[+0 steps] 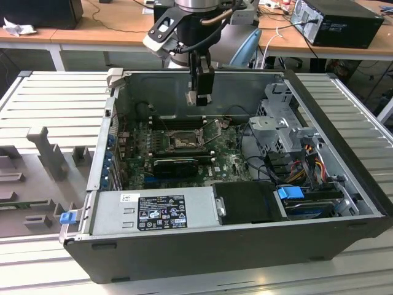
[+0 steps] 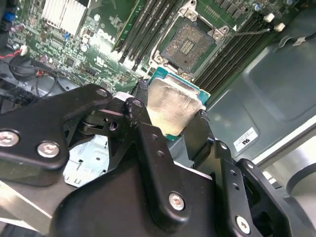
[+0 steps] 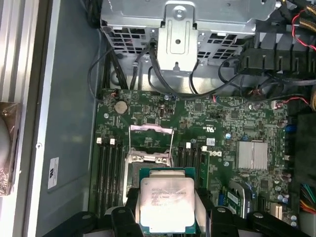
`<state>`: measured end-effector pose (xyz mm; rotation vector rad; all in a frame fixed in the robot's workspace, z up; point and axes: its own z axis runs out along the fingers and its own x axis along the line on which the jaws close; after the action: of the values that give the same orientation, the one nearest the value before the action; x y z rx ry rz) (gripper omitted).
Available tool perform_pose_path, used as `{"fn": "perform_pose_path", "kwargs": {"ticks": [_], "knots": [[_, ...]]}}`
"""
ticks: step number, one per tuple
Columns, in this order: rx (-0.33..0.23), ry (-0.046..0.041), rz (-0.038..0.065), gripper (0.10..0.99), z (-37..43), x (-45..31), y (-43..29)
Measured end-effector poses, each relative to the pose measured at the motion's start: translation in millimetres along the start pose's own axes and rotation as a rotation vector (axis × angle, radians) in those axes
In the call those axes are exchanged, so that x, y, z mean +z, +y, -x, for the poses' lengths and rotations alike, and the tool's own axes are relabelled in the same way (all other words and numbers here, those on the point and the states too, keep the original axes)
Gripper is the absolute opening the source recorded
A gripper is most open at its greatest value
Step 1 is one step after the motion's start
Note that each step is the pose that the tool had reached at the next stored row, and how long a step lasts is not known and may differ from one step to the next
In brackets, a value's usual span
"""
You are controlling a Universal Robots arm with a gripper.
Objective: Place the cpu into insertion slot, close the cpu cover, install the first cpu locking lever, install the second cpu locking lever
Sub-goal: 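Place the cpu into insertion slot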
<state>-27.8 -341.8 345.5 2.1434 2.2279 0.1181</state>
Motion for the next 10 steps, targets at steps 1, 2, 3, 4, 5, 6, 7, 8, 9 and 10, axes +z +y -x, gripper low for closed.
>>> {"fn": "perform_pose_path", "kwargs": {"ticks": [1, 2, 3, 4, 5, 6, 7, 8, 9, 10], "knots": [[0.025, -0.0020, 0.001, 0.529, 0.0, 0.6, -0.1], [0.035, -0.0029, 0.001, 0.529, 0.0, 1.1, -0.3], [0.035, -0.0030, 0.001, 0.529, 0.1, 1.5, -0.3], [0.035, -0.0029, 0.001, 0.529, 0.1, 2.2, -0.4], [0.036, -0.0030, 0.001, 0.529, 0.1, 2.4, -0.4], [0.036, -0.0030, 0.001, 0.529, 0.1, 2.7, -0.4], [0.036, -0.0030, 0.001, 0.529, 0.1, 3.0, -0.4], [0.036, -0.0029, 0.001, 0.529, 0.1, 3.2, -0.5], [0.036, -0.0030, 0.001, 0.529, 0.1, 3.5, -0.5], [0.036, -0.0030, 0.001, 0.529, 0.1, 3.8, -0.5]]}}
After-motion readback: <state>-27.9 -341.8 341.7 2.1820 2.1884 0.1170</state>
